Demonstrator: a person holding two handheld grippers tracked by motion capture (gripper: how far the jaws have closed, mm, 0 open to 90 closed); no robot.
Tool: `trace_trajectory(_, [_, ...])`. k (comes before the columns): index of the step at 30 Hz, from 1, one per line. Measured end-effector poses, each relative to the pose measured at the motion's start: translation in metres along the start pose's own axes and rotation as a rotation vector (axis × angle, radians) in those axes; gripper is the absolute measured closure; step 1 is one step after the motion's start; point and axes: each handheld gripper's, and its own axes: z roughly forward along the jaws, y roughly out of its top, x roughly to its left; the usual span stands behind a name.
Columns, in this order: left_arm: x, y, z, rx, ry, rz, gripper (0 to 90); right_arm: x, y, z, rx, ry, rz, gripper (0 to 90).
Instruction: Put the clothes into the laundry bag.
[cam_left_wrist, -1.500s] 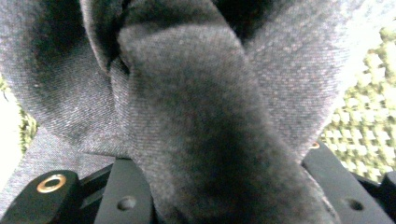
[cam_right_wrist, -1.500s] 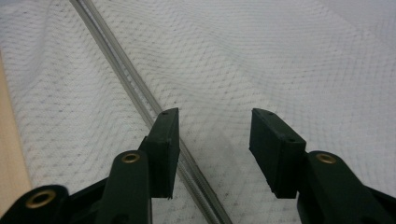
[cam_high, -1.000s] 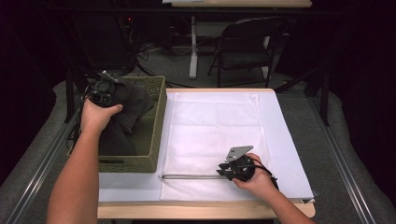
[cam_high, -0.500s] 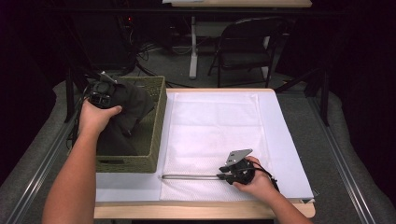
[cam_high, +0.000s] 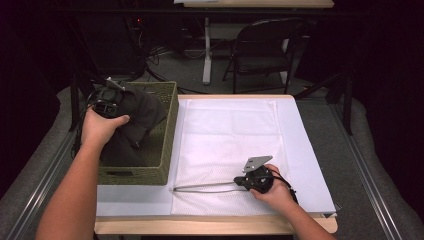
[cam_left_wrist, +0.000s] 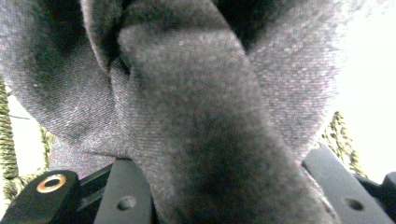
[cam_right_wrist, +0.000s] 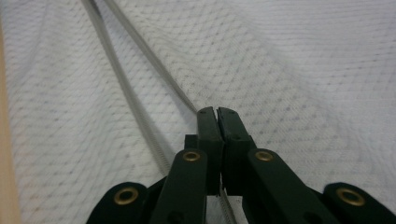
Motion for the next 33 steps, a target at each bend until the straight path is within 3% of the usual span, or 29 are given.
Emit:
trace_trajectory(3, [0.000, -0.001, -0.002, 0.002, -0.006, 0.001, 59.5, -0.005, 0.001, 0.002, -0.004, -0.008, 0.026, 88.5])
trace_trajectory(7, [-0.001, -0.002, -0.004, 0.003, -0.008, 0.005, 59.5, -0.007, 0.000, 0.006, 0.005, -0.020, 0.017, 86.7])
trace_trajectory(13, [-0.003, -0.004, -0.006, 0.000, -0.012, 0.007, 59.5, -0.006, -0.003, 0.004, 0.002, -0.052, 0.002, 74.3])
trace_trajectory(16, [-0.003, -0.004, -0.007, 0.003, -0.016, 0.010, 59.5, -0.005, -0.005, 0.002, 0.011, -0.058, -0.012, 67.4])
trace_trajectory(19, [-0.004, -0.005, -0.008, -0.001, -0.020, 0.010, 59.5, -0.007, -0.008, 0.000, 0.003, -0.045, 0.005, 64.5])
trace_trajectory(21, [-0.004, -0.006, -0.009, 0.000, -0.020, 0.013, 59.5, -0.008, -0.010, 0.000, -0.004, -0.036, 0.005, 65.6])
trace_trajectory(28, [-0.005, -0.006, -0.013, 0.009, -0.036, 0.020, 59.7, -0.009, -0.008, 0.001, 0.001, -0.030, -0.002, 83.3])
trace_trajectory(33, [-0.007, -0.006, -0.016, 0.008, -0.042, 0.034, 59.7, -0.010, -0.007, 0.002, -0.004, -0.028, 0.031, 88.3])
